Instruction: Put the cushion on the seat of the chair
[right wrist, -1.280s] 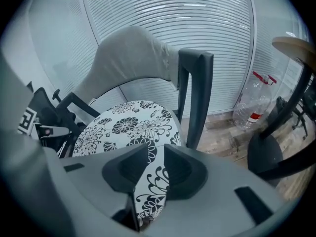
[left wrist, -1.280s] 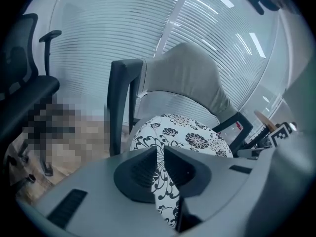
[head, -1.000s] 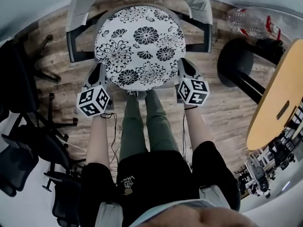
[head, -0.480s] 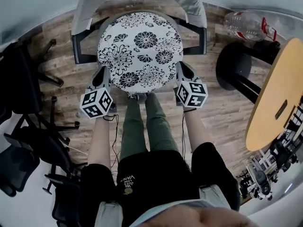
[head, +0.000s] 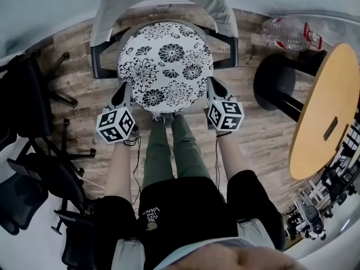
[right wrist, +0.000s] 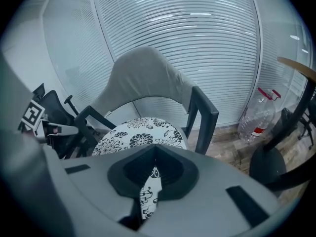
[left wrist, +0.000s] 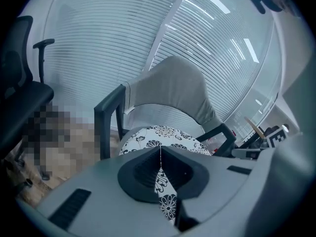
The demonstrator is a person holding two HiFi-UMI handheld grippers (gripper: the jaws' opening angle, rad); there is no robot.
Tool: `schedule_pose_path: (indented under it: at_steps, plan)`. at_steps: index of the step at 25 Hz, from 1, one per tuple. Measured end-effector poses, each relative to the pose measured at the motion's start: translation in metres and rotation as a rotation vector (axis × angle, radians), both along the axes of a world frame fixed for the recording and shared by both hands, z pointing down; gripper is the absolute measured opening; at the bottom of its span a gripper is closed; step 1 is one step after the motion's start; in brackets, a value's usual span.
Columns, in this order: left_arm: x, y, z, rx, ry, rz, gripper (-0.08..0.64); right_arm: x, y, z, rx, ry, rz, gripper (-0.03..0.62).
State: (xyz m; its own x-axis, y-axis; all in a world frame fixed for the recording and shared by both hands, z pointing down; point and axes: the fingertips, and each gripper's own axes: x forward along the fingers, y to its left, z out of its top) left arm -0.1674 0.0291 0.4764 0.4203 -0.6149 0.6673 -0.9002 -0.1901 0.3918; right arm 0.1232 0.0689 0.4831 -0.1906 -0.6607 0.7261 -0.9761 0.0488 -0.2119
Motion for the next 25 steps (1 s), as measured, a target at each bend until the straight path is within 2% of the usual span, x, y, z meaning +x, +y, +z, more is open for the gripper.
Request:
schedule_pose_path:
  at_steps: [17, 25]
  plan:
    - [0.01, 0.001, -0.072, 0.065, 0.03, 0.003, 0.014, -0.011, 0.0, -0.066, 0.063, -0.022, -0.027, 0.018]
    - [0.014, -0.002, -0.115, 0.13, 0.062, -0.001, 0.014, -0.016, -0.007, -0.106, 0.123, -0.038, -0.028, 0.018]
